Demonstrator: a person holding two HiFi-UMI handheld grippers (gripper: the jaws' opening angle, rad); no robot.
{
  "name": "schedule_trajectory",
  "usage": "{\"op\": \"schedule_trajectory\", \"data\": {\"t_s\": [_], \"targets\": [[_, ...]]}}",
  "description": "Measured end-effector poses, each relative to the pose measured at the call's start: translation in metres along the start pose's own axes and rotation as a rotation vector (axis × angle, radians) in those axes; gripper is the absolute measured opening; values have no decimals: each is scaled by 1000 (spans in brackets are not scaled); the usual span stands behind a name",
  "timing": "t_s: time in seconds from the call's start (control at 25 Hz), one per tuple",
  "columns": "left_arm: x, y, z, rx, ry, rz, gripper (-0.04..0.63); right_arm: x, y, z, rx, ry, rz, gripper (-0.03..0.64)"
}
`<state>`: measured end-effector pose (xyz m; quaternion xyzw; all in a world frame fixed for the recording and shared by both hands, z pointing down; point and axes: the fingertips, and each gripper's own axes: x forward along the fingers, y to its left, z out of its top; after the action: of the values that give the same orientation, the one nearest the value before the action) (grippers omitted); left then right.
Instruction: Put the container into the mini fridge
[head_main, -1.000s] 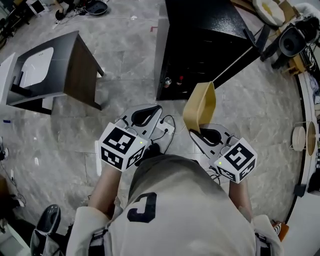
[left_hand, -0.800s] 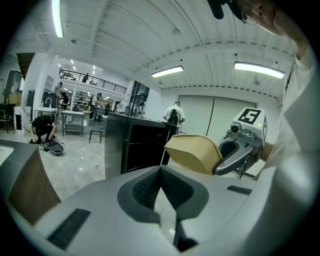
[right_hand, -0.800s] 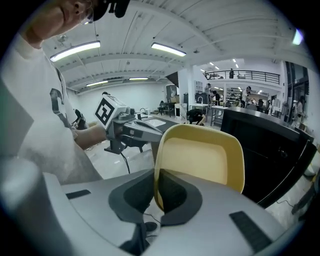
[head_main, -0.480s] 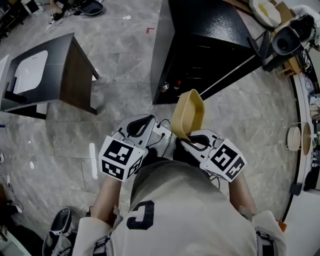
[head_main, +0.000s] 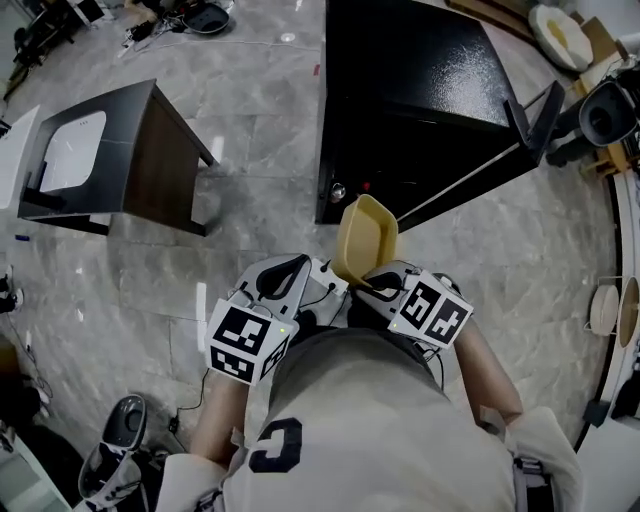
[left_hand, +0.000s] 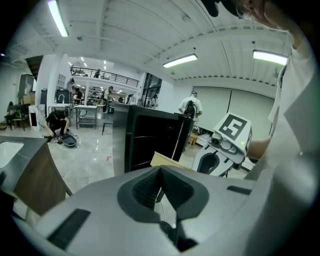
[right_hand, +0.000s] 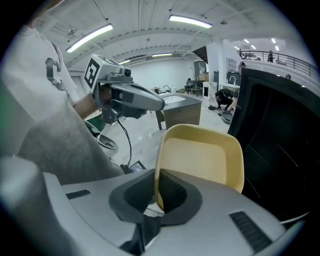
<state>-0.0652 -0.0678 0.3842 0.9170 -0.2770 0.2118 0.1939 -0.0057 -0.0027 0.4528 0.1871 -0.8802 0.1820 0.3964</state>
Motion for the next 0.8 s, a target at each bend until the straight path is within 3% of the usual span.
{"op": "schedule_trajectory", "data": {"t_s": [0.4, 0.8], "targets": [[61, -21, 19, -65, 56, 132, 55, 10, -67, -48, -158, 68, 202, 33], [96, -38, 27, -129, 85, 229, 55, 47, -128, -96, -294, 187, 252, 34]]}}
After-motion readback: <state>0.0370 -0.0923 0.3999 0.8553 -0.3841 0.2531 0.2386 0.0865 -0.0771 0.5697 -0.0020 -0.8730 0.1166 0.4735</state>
